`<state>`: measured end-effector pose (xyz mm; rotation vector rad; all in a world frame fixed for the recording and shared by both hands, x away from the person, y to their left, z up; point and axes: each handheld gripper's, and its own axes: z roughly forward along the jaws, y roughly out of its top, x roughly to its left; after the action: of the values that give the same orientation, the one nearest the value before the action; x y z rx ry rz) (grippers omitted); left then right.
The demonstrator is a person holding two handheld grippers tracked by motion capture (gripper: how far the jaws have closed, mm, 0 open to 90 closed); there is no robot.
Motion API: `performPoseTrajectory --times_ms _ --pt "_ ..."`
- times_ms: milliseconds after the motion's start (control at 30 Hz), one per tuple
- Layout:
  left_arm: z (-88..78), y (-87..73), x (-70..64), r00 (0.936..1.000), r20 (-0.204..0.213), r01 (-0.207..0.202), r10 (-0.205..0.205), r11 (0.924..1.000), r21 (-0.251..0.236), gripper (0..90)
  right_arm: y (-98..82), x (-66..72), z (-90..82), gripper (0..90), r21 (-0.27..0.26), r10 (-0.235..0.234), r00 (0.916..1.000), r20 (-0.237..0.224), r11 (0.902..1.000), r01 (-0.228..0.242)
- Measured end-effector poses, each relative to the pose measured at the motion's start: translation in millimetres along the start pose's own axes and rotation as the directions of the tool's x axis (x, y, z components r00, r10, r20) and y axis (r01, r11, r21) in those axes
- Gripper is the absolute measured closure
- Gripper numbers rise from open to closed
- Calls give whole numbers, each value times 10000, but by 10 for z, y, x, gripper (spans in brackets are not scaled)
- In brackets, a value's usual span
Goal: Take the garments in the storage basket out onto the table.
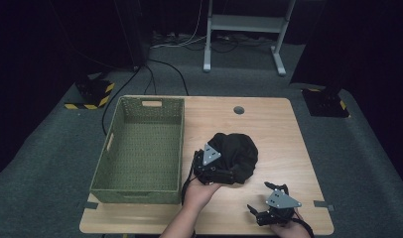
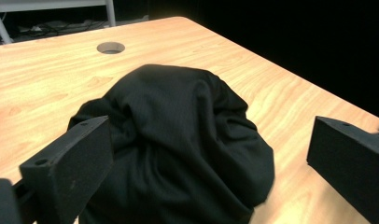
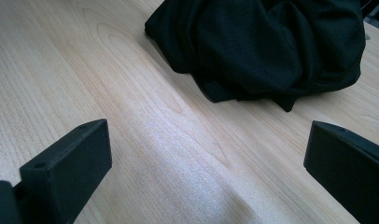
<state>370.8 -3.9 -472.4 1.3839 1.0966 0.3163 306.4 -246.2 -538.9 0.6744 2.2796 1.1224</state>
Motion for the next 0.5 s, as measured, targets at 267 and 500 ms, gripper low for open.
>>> performPoseTrajectory --times_ms 267,500 --pt "-206 -130 -63 9996 192 -218 213 9994 263 13 0 0 0 6 -2 -16 10000 -28 10000 16" --pt "-331 -286 -138 9981 449 -449 421 9971 622 14 0 1 0 6 -15 -30 10000 -21 10000 30"
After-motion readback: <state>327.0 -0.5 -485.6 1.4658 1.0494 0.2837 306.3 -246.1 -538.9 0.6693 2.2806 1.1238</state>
